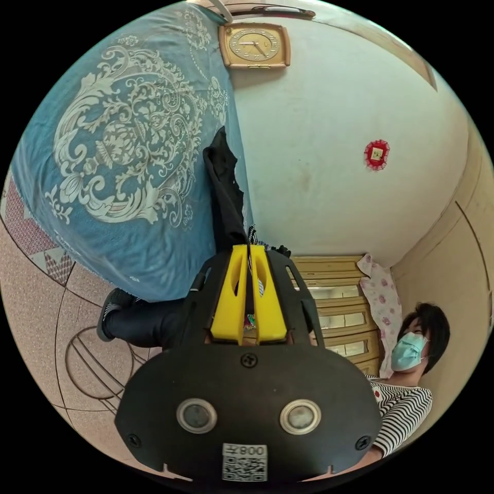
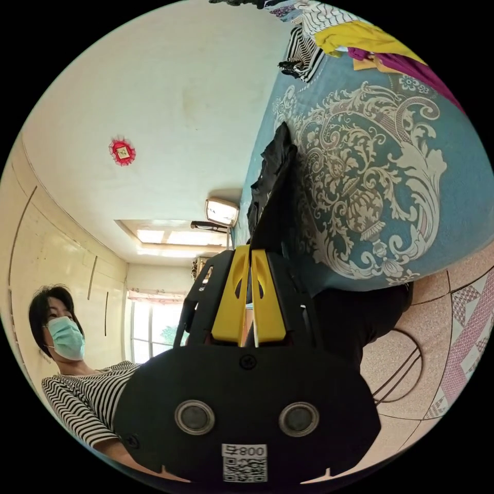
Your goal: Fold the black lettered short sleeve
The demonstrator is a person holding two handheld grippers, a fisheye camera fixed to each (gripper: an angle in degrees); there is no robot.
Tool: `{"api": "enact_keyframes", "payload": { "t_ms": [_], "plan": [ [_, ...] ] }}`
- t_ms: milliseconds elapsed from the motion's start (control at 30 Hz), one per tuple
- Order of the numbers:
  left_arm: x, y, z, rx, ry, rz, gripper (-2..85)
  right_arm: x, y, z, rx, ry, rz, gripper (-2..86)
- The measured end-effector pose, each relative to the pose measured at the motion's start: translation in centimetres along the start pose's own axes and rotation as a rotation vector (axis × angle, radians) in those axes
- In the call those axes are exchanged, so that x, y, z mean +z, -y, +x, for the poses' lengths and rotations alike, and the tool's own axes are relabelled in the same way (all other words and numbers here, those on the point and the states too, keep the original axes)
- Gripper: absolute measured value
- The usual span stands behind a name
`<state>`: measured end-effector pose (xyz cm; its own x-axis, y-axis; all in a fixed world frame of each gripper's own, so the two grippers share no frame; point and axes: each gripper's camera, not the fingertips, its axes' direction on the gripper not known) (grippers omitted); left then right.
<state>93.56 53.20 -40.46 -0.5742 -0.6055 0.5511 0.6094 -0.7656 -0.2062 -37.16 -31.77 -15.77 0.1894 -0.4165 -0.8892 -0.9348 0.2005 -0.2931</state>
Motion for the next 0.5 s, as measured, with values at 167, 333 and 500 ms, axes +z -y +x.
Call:
{"api": "enact_keyframes", "payload": {
  "t_ms": [167, 333, 500],
  "plan": [
    [-0.5, -1.7, -1.9, -0.044, 0.082, -0.015, 0.8, 0.5, 0.0, 1.6, 0.019, -0.158, -0.057, 0.3],
    [-0.1, -2.7, -3.7, -0.106, 0.131, 0.007, 0.8, -0.3, -1.2, 3.7, 0.085, -0.274, -0.039, 1.5],
    [0.1, -2.9, -4.1, -0.114, 0.16, 0.009, 0.8, -1.1, -0.9, 3.6, 0.059, -0.351, -0.05, 5.6]
  ]
}}
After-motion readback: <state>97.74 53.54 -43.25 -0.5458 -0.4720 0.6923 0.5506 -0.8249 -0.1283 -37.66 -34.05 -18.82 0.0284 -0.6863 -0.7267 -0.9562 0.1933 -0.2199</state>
